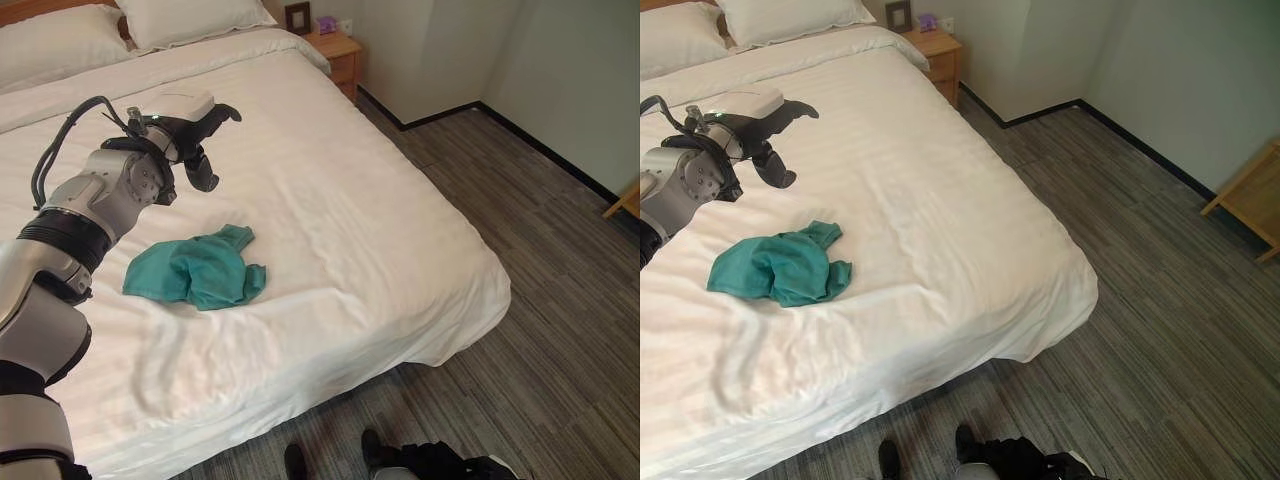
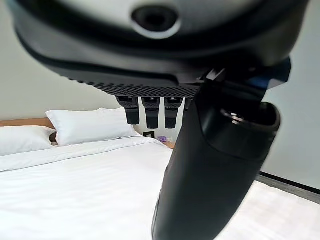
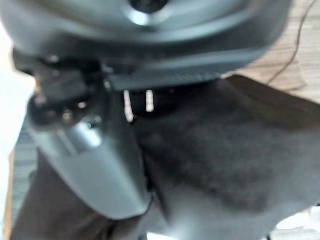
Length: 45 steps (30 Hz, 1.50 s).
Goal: Pick up bed clothes into laundry basket.
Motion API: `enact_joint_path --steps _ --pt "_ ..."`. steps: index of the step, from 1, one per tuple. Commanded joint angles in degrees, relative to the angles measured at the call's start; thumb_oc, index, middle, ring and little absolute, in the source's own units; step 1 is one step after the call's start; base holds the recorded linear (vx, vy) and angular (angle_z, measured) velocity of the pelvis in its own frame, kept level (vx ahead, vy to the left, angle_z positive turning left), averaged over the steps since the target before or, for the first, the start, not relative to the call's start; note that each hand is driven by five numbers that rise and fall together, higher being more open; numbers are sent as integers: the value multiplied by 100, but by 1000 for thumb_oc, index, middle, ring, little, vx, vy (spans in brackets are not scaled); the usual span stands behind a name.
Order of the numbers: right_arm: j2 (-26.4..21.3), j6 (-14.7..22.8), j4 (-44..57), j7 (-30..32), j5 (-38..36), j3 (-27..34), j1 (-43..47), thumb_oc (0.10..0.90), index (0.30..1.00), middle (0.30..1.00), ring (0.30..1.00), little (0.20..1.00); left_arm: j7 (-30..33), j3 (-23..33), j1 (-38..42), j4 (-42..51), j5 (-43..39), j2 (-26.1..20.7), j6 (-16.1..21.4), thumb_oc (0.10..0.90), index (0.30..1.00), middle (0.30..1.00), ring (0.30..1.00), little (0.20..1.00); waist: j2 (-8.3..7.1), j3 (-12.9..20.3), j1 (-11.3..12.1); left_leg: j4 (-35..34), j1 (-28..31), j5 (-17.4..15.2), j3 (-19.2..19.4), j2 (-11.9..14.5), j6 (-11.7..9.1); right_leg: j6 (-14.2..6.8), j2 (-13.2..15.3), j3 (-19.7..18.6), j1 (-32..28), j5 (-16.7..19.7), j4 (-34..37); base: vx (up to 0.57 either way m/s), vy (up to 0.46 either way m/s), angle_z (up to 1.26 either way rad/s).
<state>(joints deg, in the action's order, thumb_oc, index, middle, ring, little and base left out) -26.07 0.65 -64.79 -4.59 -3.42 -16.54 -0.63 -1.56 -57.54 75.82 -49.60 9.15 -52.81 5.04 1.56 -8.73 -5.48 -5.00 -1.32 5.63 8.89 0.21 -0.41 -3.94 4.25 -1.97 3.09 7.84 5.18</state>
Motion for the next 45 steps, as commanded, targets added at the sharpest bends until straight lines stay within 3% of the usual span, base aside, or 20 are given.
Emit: enact_joint_path --steps 1,6,7,12,18,25,29,30,37,41,45 --pt "-401 169 233 48 -242 -56 -86 400 300 300 300 300 600 517 1075 -668 -66 -85 -164 800 900 900 900 900 156 197 51 0 -51 -70 -770 80 -237 -484 82 -117 -247 -278 -18 37 1 1" --pt "-487 256 493 131 -113 -72 -152 400 300 300 300 300 675 537 1086 -690 -24 -154 -193 800 900 900 900 900 131 226 76 0 -20 -100 -782 78 -229 -489 78 -96 -289 -297 -18 7 1 0" --pt "-661 87 76 245 -987 1189 -872 400 300 300 300 300 440 1467 -117 -648 -373 839 -377 800 900 900 900 900 -147 161 -281 0 -186 310 -434 78 -274 -171 -263 673 -381 -502 -137 0 0 0" --pt "-595 95 121 199 -1038 1063 -797 400 300 300 300 300 497 1410 -111 -809 -233 835 -388 800 900 900 900 900 -108 148 -321 0 -146 223 -432 57 -259 -194 -246 611 -410 -498 -111 19 40 17" --pt "-571 101 166 169 -990 767 -518 400 300 300 300 300 539 1291 30 -1414 -18 996 -449 800 900 900 900 900 -161 -35 -420 0 -397 201 -351 91 -240 -215 -258 475 -20 -408 -145 -77 63 -8" --pt "-507 223 409 184 -1063 638 -499 400 300 300 300 300 647 814 546 -2215 879 692 -665 800 900 900 900 900 -548 -341 -581 0 -891 165 -135 179 -176 -292 -327 76 651 -149 -199 -81 65 -32" --pt "-454 204 272 157 -1085 597 -460 400 300 300 300 300 371 352 671 -2463 1526 499 -769 800 900 900 900 900 -601 -399 -592 0 -968 145 -85 162 -161 -333 -323 20 742 -74 -154 -9 59 -19" --pt "-424 187 211 123 -1082 549 -416 400 300 300 300 300 260 64 786 -2388 1880 467 -767 800 900 900 900 900 -594 -441 -586 0 -975 117 -69 143 -148 -344 -320 -15 769 -57 -146 17 92 -7" --pt "-270 240 534 96 -1108 548 -597 400 300 300 300 300 254 -353 1166 -873 2127 86 -743 800 900 900 900 900 -457 -600 -296 0 -930 63 -226 17 -97 -367 -226 162 671 -124 -96 19 23 -2" --pt "-237 265 882 97 -1093 557 -651 400 300 300 300 300 376 -233 1239 478 2012 -275 -754 800 900 900 900 900 -393 -664 -107 0 -941 74 -410 -47 -87 -358 -205 327 608 -171 -70 7 -29 20" --pt "-265 245 1056 90 -1003 569 -681 400 300 300 300 300 212 -148 1081 1231 1837 -615 -737 800 900 900 900 900 -356 -671 -1 0 -930 70 -484 -71 -90 -345 -205 412 541 -214 -64 19 -23 19"
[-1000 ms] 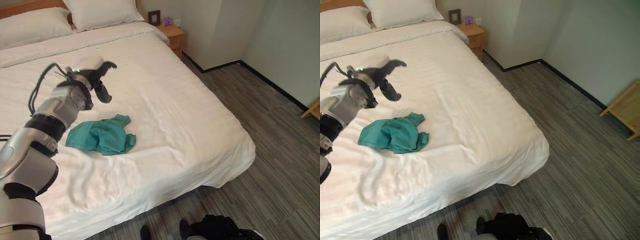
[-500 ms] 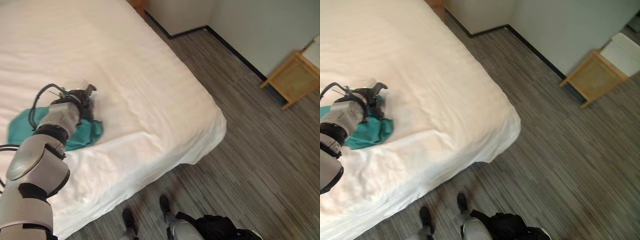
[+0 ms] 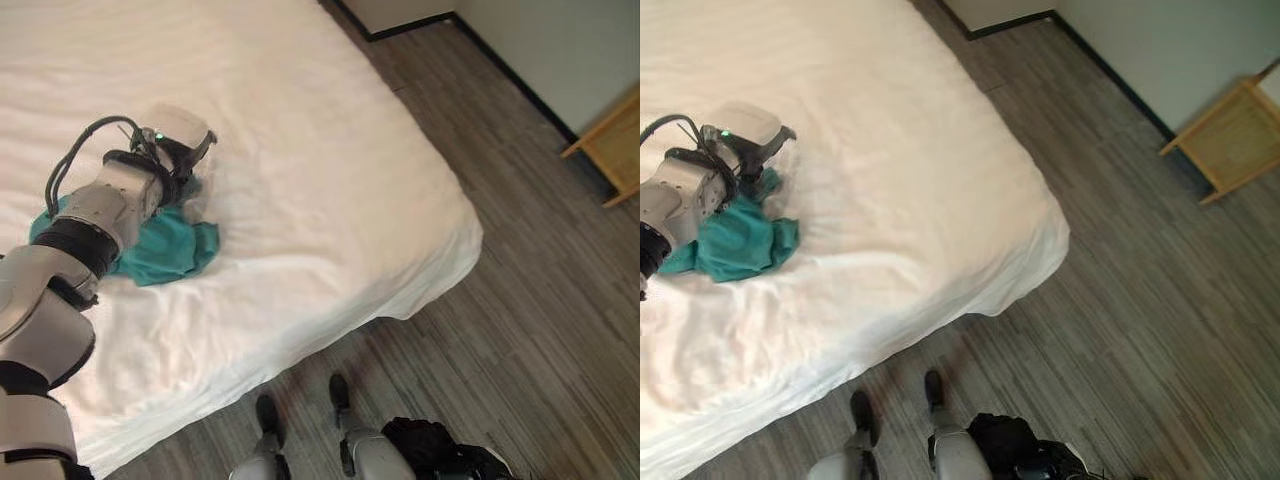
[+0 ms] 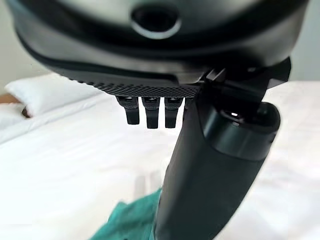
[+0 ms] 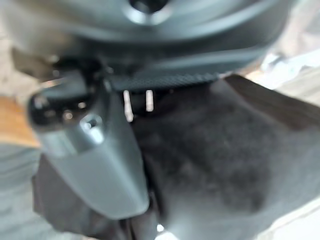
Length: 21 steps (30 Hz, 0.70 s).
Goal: Pick up bed clothes into laundry basket.
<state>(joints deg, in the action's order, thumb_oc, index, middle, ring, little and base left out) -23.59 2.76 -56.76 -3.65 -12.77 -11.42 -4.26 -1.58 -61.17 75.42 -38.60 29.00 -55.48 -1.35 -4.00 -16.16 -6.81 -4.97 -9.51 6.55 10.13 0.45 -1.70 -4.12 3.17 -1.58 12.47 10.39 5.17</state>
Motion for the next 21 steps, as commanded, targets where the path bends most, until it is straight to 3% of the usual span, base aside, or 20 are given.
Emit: enact_joint_path --steps 1,4,11,21 --pt "-516 32 257 -4 -67 52 -318 400 300 300 300 300 201 229 1109 157 -147 -365 -107 800 900 900 900 900 201 70 123 -3 -108 -22 -612 -96 39 -326 -97 377 -402 -471 -61 35 -28 9" --pt "-532 -14 306 -68 62 115 -467 400 300 300 300 300 -33 179 953 953 -231 -895 -38 800 900 900 900 900 237 71 228 -3 -70 -26 -663 -111 36 -317 -87 433 -455 -494 -64 28 -14 9" --pt "-482 -68 -31 -171 208 92 -509 400 300 300 300 300 -51 474 547 1705 -353 -1562 30 800 900 900 900 900 266 58 364 -3 -27 -28 -766 -133 32 -289 -91 536 -521 -529 -67 11 -18 9" --pt "-521 -94 10 -232 358 46 -496 400 300 300 300 300 -185 1078 -394 1879 -361 -1774 -12 800 900 900 900 900 230 39 435 -3 -12 -38 -817 -127 30 -279 -94 615 -556 -550 -66 0 -5 5"
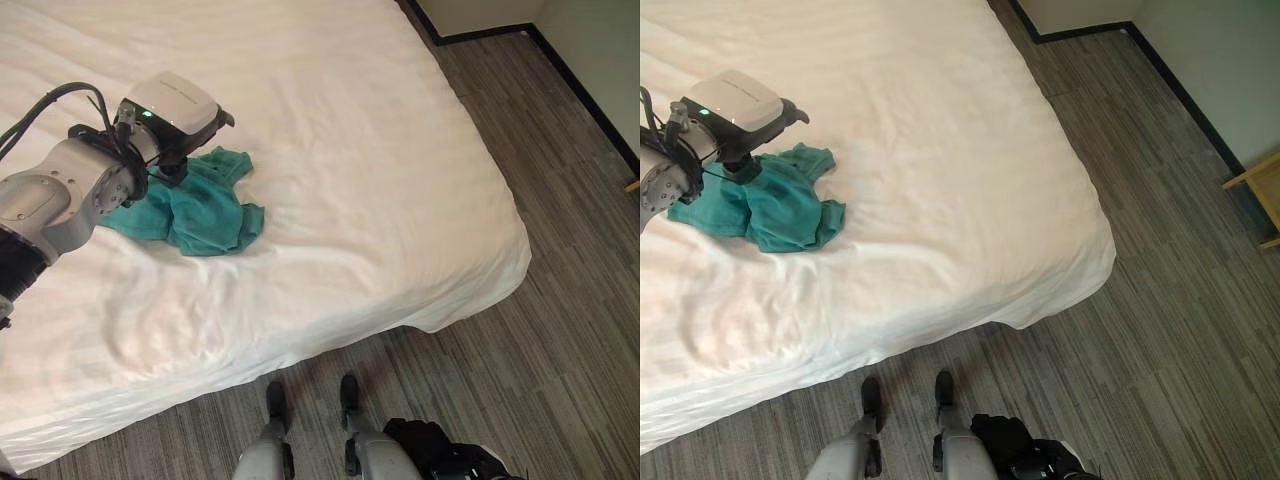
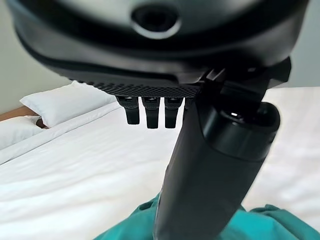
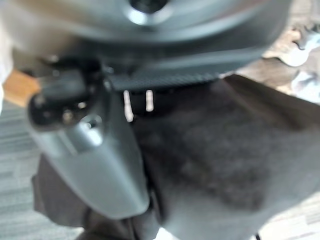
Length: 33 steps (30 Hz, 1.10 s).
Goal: Pick up bed clothes into laundry basket.
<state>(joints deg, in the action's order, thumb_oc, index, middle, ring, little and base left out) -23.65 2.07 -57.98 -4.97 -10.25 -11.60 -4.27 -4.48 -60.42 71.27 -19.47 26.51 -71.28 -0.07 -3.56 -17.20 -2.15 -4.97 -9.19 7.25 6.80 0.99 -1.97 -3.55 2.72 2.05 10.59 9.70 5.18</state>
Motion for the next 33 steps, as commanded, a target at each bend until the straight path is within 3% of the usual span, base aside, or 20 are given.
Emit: enact_joint_path --steps 1,8,11,12,14,15,16,18,19,24,28,31,33 --pt "-528 -27 135 -99 107 61 -497 400 300 300 300 300 104 1041 -18 -26 -107 -197 -140 800 900 900 900 900 196 146 -38 -3 -43 -108 -483 -181 57 -336 -49 251 -368 -481 -68 0 0 0" --pt "-561 -48 316 -92 223 10 -406 400 300 300 300 300 -40 1715 -1154 -458 -52 324 -257 800 900 900 900 900 123 68 -46 -3 -61 -123 -479 -173 73 -329 -54 233 -320 -473 -96 0 0 0" --pt "-631 -37 363 -49 252 -98 -255 400 300 300 300 300 81 1770 -1407 -1160 135 954 -335 800 900 900 900 900 72 -6 -104 -3 -126 -106 -458 -162 83 -328 -64 215 -234 -460 -139 -26 10 0" --pt "-631 -37 363 -49 251 -96 -256 400 300 300 300 300 83 1765 -1402 -1165 134 958 -332 800 900 900 900 900 73 -4 -102 -3 -128 -106 -459 -162 83 -328 -64 215 -232 -460 -140 -41 20 0" --pt "-702 -29 541 18 303 -162 -157 400 300 300 300 300 114 1788 -1611 -2360 165 1730 -409 800 900 900 900 900 -39 -68 -200 -3 -195 -104 -416 -133 91 -332 -92 177 -133 -428 -165 -14 13 -2" --pt "-713 -32 546 19 303 -155 -166 400 300 300 300 300 136 1778 -1601 -2401 165 1759 -392 800 900 900 900 900 -27 -61 -198 -3 -199 -105 -416 -132 91 -332 -93 177 -128 -429 -167 -15 24 -7" --pt "-732 -13 650 63 291 -190 -98 400 300 300 300 300 291 1871 -1694 -3200 121 2212 -415 712 768 768 768 768 -111 -75 -272 -3 -233 -110 -386 -115 96 -332 -118 122 -78 -395 -168 -12 23 -6" --pt "-744 12 745 121 254 -179 -63 400 300 300 300 300 460 2089 -1858 -3679 -172 2548 -341 400 300 300 300 300 -184 -66 -328 -3 -271 -114 -347 -82 93 -335 -131 61 -33 -353 -136 -3 34 -7" --pt "-752 14 734 150 243 -163 -74 400 300 300 300 300 502 2210 -1935 -3705 -313 2597 -331 400 300 300 300 300 -191 -48 -333 -3 -279 -122 -337 -79 94 -333 -135 36 -22 -340 -121 18 34 -10" --pt "-736 20 636 336 131 210 -190 400 300 300 300 300 677 3131 -2749 -2503 -1533 2548 -177 400 300 300 300 300 -150 18 -301 -3 -225 -164 -327 -105 89 -324 -135 -12 -52 -356 -75 36 20 -7" --pt "-787 111 1196 477 -41 1032 -437 400 300 300 300 300 804 4827 -4355 -423 -3372 2172 288 400 300 300 300 300 23 68 -166 -3 -49 -215 -362 -150 71 -291 -114 33 -221 -459 -74 36 12 -13" --pt "-929 275 1904 570 -46 1626 -616 400 300 300 300 300 951 6111 -5871 534 -4377 2330 739 400 300 300 300 300 159 185 -100 -3 85 -251 -383 -161 57 -256 -91 48 -344 -531 -88 38 -4 -14" --pt "-1060 395 2308 659 -44 1941 -634 400 300 300 300 300 1085 6777 -6618 946 -4746 2670 912 400 300 300 300 300 234 290 -67 -3 175 -270 -390 -166 49 -230 -84 63 -433 -583 -110 40 -13 -23"
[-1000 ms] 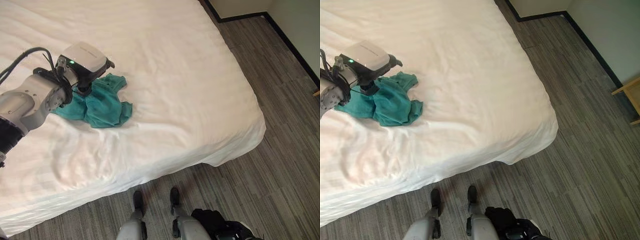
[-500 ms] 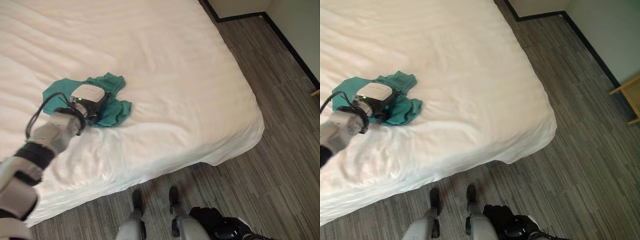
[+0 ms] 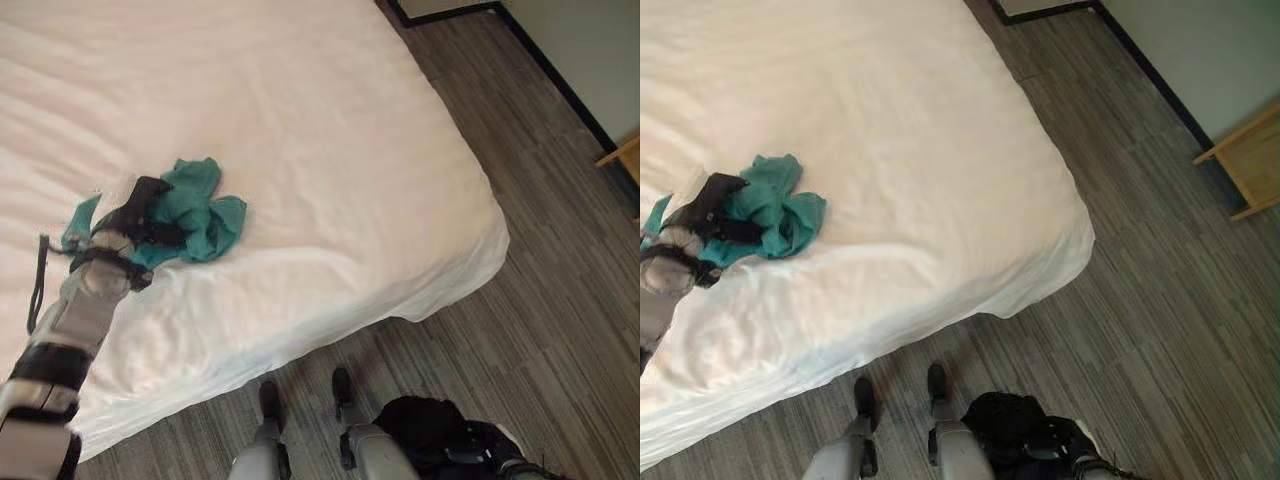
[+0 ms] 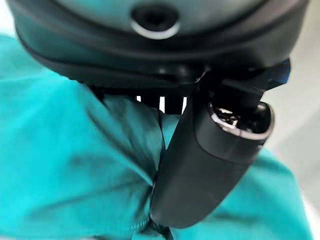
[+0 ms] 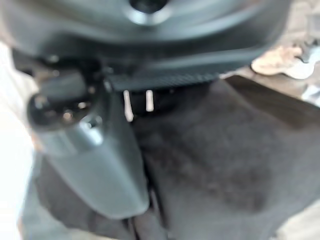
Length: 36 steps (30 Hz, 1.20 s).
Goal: Pick up bed clothes into laundry basket.
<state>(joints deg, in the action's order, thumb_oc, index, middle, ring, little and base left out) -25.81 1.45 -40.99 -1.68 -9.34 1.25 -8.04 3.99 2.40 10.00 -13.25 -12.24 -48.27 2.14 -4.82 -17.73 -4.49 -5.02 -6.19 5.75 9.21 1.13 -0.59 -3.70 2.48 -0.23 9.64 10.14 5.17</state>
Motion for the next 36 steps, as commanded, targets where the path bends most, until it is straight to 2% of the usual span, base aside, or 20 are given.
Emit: enact_joint_path --steps 1,6,7,8,9,12,14,15,16,17,18,21,22,23,24,25,29,30,33,36 --pt "-884 489 1061 362 -161 862 -305 400 300 300 300 300 359 893 -862 620 -944 612 747 400 300 300 300 300 393 389 181 2 -106 -101 -638 -177 -94 -199 -55 311 -357 -642 -128 43 -36 -10" --pt "-988 841 2310 560 -465 1479 -138 400 300 300 300 300 880 1871 -1424 1292 -1426 1688 1174 400 300 300 300 300 445 518 342 218 90 -63 -678 -166 -191 -105 -2 430 -567 -789 -224 -19 -27 13" --pt "-1022 1079 2994 626 -760 1508 337 400 300 300 300 300 951 1982 -1609 1609 -1265 1834 1285 400 300 300 300 300 349 397 598 1187 -140 -240 -1360 -332 -317 -39 58 261 -550 -773 -419 -132 4 25" --pt "-1020 1076 2997 626 -761 1506 349 400 300 300 300 300 951 1994 -1609 1621 -1261 1839 1280 400 300 300 300 300 345 391 590 1230 -185 -228 -1361 -338 -317 -40 62 262 -523 -750 -427 -269 70 15" --pt "-925 1184 3383 614 -1065 1402 779 400 300 300 300 300 973 2036 -1728 1812 -1216 2017 1324 400 300 300 300 300 250 424 694 1749 -120 -422 -2034 -360 -383 -101 156 -11 -342 -621 -606 -208 126 -20" --pt "-618 1236 3844 390 -1339 1314 842 400 300 300 300 300 718 2047 -2008 2119 -1096 2235 1291 400 300 300 300 300 175 716 588 2599 244 -569 -2675 -211 -388 -261 170 -606 -88 -393 -702 -89 217 -111" --pt "-574 1190 4141 377 -1247 1337 737 400 300 300 300 300 650 1998 -2021 2188 -1158 2296 1279 400 300 300 300 300 203 835 484 2589 410 -670 -2739 -117 -354 -308 120 -786 -9 -362 -717 -89 238 -103" --pt "-561 1220 4281 467 -1148 1443 638 400 300 300 300 300 523 1786 -1884 2234 -1495 2375 1353 400 300 300 300 300 213 993 203 2416 810 -842 -2973 -46 -358 -420 -13 -1248 228 -165 -794 -45 200 -83" --pt "-552 1211 4295 470 -1143 1450 627 400 300 300 300 300 520 1780 -1881 2225 -1499 2367 1358 400 300 300 300 300 227 1011 236 2379 844 -861 -2931 -19 -334 -419 -32 -1259 216 -199 -784 -180 312 -110" --pt "-536 1240 4319 589 -1186 1506 572 400 300 300 300 300 448 1460 -1677 2211 -1801 2462 1407 400 300 300 300 300 230 1046 0 2141 1016 -1141 -2965 -29 -240 -540 -117 -1618 352 -65 -871 -307 270 -113" --pt "-245 1267 4514 595 -1417 1681 424 400 300 300 300 300 330 1145 -1502 2179 -1773 2474 1315 400 300 300 300 300 136 1064 -246 1796 1250 -1745 -2504 -123 -56 -742 -181 -1946 555 325 -623 -510 404 -133" --pt "27 1368 4585 711 -1593 1944 219 400 300 300 300 300 354 783 -1052 1900 -1709 2334 1367 400 300 300 300 300 45 1025 -511 1433 1269 -1997 -2004 -272 120 -954 -189 -1969 888 584 -108 -518 256 -164" --pt "143 1414 4613 774 -1627 1941 194 400 300 300 300 300 400 665 -1007 1849 -1666 2229 1393 400 300 300 300 300 108 829 -548 1452 1120 -1870 -1583 -293 155 -929 -180 -1408 1025 357 -160 -421 100 -151" --pt "148 1411 4616 774 -1628 1943 199 400 300 300 300 300 401 667 -999 1846 -1664 2225 1394 400 300 300 300 300 73 826 -551 1443 1108 -1836 -1584 -321 145 -927 -155 -1423 1041 378 -164 -832 168 -210" --pt "214 1436 4545 794 -1762 1833 276 400 300 300 300 300 474 824 -1119 1913 -1604 2173 1395 400 300 300 300 300 155 725 -390 1393 937 -1614 -1088 -291 196 -602 23 -617 900 -39 -1181 -686 86 -233" --pt "285 1443 4532 830 -1761 1778 287 400 300 300 300 300 495 862 -1175 1890 -1673 2237 1396 400 300 300 300 300 177 726 -339 1250 893 -1410 -768 -224 240 -483 136 -237 775 -188 -1764 -901 125 -271" --pt "354 1289 4500 876 -1537 1688 311 400 300 300 300 300 516 1100 -1548 1829 -1735 2480 1286 400 300 300 300 300 378 1011 5 810 677 -877 213 -125 339 -261 668 691 -250 -827 -2534 -535 62 -247" --pt "371 1259 4451 895 -1467 1643 354 400 300 300 300 300 511 1152 -1625 1820 -1723 2508 1266 400 300 300 300 300 399 1144 110 756 596 -789 402 -124 349 -263 817 761 -572 -841 -2519 -245 -10 -190" --pt "386 1142 4424 908 -1335 1489 417 400 300 300 300 300 547 1236 -1771 1919 -1609 2556 1228 400 300 300 300 300 275 1407 339 650 236 -459 807 -65 321 -388 717 531 -1149 -764 -2092 -386 -234 -143" --pt "240 1061 4374 742 -1349 1308 410 400 300 300 300 300 521 1264 -1864 1917 -1399 2576 1189 400 300 300 300 300 148 1405 461 470 -237 61 847 31 62 -202 323 221 -1544 -1477 -739 -365 -263 -86"
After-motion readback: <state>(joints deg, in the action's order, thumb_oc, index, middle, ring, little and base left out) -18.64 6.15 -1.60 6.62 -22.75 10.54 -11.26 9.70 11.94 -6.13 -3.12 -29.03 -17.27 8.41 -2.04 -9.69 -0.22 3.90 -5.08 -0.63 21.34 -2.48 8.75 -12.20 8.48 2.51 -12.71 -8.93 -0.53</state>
